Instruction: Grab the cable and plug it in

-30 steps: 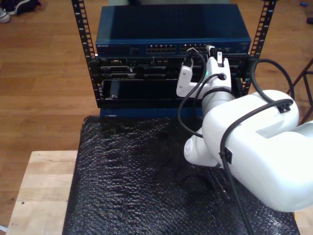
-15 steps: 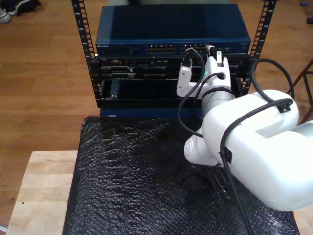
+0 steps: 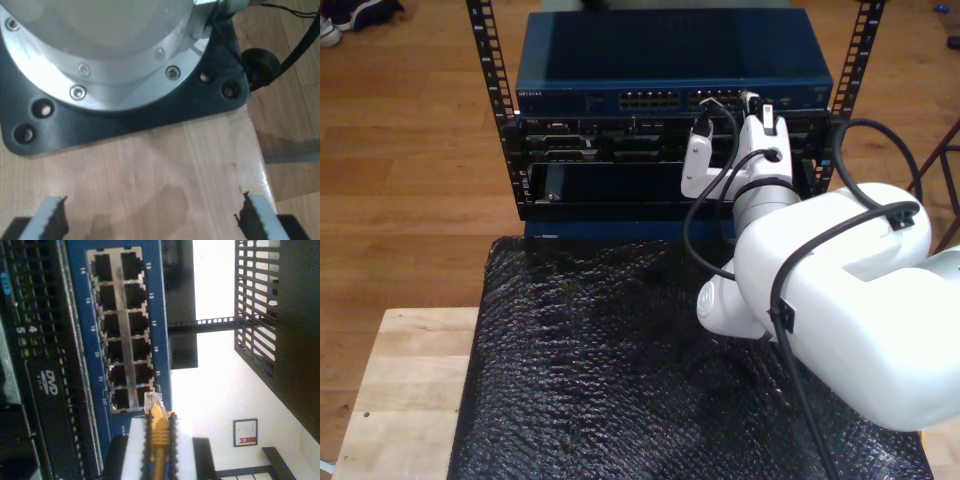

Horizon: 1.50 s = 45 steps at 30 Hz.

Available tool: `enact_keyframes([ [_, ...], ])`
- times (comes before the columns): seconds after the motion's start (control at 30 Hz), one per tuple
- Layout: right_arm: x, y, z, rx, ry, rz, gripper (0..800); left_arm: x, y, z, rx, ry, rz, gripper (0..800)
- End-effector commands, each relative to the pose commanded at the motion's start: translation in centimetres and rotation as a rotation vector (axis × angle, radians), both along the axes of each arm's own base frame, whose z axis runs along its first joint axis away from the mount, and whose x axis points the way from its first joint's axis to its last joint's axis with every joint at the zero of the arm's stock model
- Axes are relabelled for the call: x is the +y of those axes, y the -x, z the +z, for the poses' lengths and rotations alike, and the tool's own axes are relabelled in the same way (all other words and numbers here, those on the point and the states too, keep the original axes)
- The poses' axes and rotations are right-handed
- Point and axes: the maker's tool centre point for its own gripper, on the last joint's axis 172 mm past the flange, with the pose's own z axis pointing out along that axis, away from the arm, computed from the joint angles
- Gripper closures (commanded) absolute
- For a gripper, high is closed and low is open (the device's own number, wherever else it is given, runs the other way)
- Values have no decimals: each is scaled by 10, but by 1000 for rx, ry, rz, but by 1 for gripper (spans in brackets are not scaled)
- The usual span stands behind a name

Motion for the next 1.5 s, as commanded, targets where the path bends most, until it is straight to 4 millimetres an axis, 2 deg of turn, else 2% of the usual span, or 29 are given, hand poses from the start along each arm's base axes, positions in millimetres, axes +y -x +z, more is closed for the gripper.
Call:
enact_keyframes([
  [1.5, 0, -1, -1, 3, 24, -3, 800, 0, 0, 0, 0, 0, 0, 0],
])
